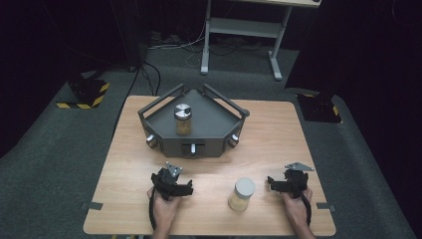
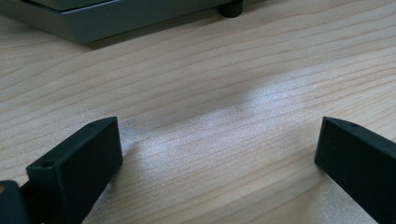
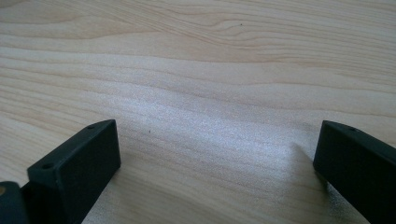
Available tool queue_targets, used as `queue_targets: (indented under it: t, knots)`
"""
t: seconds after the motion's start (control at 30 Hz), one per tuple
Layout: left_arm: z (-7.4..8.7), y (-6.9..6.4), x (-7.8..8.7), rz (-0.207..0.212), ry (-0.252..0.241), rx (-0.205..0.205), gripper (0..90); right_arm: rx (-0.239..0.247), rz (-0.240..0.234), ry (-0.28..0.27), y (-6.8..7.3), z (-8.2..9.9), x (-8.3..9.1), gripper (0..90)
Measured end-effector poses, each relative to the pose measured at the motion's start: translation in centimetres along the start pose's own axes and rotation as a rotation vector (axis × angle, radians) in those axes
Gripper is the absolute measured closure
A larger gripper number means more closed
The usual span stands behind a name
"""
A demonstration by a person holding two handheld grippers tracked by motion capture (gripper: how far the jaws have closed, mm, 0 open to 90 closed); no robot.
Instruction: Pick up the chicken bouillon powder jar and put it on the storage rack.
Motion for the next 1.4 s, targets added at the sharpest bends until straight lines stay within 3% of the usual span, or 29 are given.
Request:
queue_targets:
  t: [0.2,0.87,1.4]
  knots:
    - [0.0,-0.1,0.0,-0.005,0.0,-0.001,0.5,0.007,-0.049,-0.025,-0.3,0.5,0.4,0.0]
    - [0.0,-0.2,0.0,-0.009,-0.005,0.005,1.0,0.191,-0.203,-0.147,0.9,1.4,4.7,0.0]
    - [0.0,-0.2,0.0,-0.011,-0.003,0.004,1.0,0.285,-0.331,-0.214,2.8,1.6,6.6,0.0]
Point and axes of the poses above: each handheld gripper's, and its own axes: x roughly backward along the jaws, z roughly out of its underside, y roughly to its left, the point moved 3 cm from there along -x, roughly forward along the jaws, and after that the axes turned 15 degrees about x, right-handed, at the moved point
